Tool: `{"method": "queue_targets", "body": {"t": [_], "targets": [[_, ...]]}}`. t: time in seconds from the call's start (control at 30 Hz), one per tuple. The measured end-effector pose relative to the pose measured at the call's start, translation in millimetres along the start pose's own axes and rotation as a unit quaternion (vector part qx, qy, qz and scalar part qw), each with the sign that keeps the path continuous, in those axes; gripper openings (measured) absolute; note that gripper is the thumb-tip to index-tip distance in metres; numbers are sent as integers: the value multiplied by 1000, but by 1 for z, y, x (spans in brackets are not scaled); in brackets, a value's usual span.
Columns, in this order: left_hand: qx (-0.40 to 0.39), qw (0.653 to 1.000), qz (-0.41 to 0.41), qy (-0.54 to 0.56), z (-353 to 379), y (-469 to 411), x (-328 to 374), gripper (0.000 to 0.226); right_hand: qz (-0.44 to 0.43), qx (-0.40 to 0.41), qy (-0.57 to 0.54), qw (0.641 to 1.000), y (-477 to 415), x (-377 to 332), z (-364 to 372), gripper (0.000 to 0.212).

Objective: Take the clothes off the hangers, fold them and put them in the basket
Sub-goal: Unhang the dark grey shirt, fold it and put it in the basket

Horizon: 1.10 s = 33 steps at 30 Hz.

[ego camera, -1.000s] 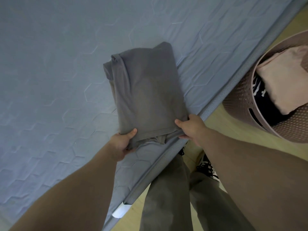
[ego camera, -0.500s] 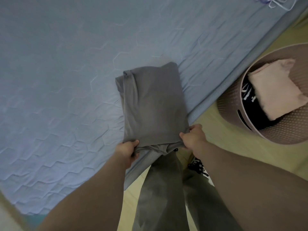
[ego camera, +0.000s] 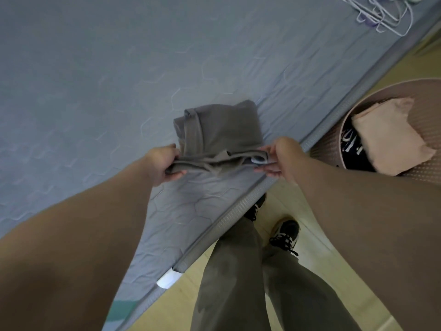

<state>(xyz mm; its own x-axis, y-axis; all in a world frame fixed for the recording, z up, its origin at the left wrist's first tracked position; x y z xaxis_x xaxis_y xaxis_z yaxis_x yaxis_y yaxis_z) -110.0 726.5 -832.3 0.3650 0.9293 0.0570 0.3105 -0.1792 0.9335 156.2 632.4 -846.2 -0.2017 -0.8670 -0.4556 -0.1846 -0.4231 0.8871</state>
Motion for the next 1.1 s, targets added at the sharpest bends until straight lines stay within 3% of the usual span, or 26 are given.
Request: {"method": "queue_targets", "body": {"t": [0.1,0.2,0.33,0.43,0.47,0.53,0.57,0.7,0.8,0.87,0.97,1.1], "targets": [[-21,998,-18,49,-3,-4,25,26,-9,-52,10,999,-13,-13,5,37],[-36,990,-14,136,0,-20,50,23,-48,-42,95,993,-39,-31,8,7],[-79,973,32,214,11,-42,76,16,-163,80,244,953,-90,-54,7,36],[-11,989,68,127,14,-63,75,5,-186,116,283,934,-112,-54,14,43],[18,993,75,91,15,-74,73,18,-183,123,281,934,-118,-52,17,45],[48,995,82,37,14,-91,66,71,-156,123,277,940,-127,-44,23,53],[50,995,78,29,16,-97,62,88,-141,121,269,945,-130,-41,25,56],[25,998,56,34,28,-115,54,104,-124,103,157,974,-139,-31,32,62],[-25,999,20,28,33,-113,47,65,-135,68,78,985,-138,-28,36,67],[-26,999,8,30,36,-107,50,56,-130,63,65,987,-130,-30,32,66],[15,997,66,24,43,-82,68,54,-144,87,112,979,-115,-39,17,64],[81,973,204,-77,98,-22,128,47,-139,193,139,961,-81,-55,-58,61]]}}
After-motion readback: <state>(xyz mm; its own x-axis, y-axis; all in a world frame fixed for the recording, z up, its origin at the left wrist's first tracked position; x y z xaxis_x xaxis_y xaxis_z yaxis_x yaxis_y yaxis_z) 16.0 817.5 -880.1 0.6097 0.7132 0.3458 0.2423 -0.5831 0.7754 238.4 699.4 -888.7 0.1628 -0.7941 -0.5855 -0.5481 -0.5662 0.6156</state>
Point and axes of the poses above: each hand's wrist, its own y-axis away from the middle knuckle, its own z-axis out of the palm, x = y × z, the point moved 4 cm from there along -y, towards the middle knuckle, and after that the axes turned 12 degrees about -z, right-handed, at the moved point
